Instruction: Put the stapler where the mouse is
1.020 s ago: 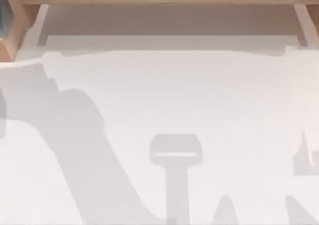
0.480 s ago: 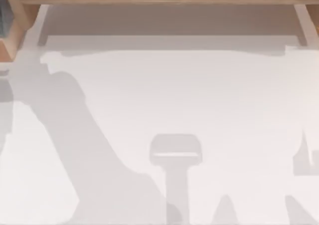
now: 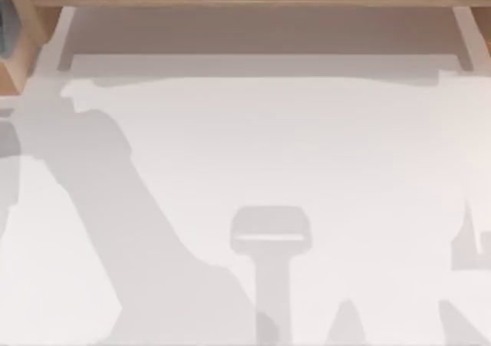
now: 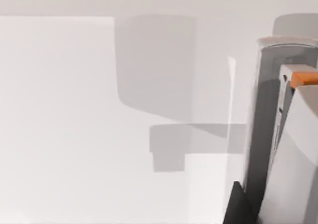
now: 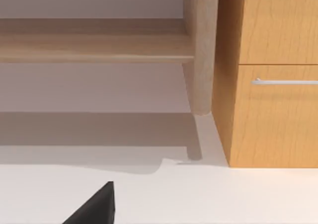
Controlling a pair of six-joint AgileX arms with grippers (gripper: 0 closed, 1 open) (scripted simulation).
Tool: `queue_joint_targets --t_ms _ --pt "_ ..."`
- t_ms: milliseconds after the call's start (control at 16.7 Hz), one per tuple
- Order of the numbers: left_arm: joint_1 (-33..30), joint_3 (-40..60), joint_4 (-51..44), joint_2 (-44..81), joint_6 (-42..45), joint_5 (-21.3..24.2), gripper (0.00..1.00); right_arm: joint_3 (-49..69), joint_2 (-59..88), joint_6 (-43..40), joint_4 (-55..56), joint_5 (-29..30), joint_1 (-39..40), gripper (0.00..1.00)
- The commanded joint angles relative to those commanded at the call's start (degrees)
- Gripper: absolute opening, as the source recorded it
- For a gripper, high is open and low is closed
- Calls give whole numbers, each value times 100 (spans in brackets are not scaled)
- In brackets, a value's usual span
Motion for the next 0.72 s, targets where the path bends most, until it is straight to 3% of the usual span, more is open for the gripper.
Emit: queue_joint_targets --t_ms 540,720 --pt "0 0 0 0 0 0 98 0 0 0 0 0 0 100" --pt "0 0 0 0 0 0 100 0 0 0 0 0 0 100"
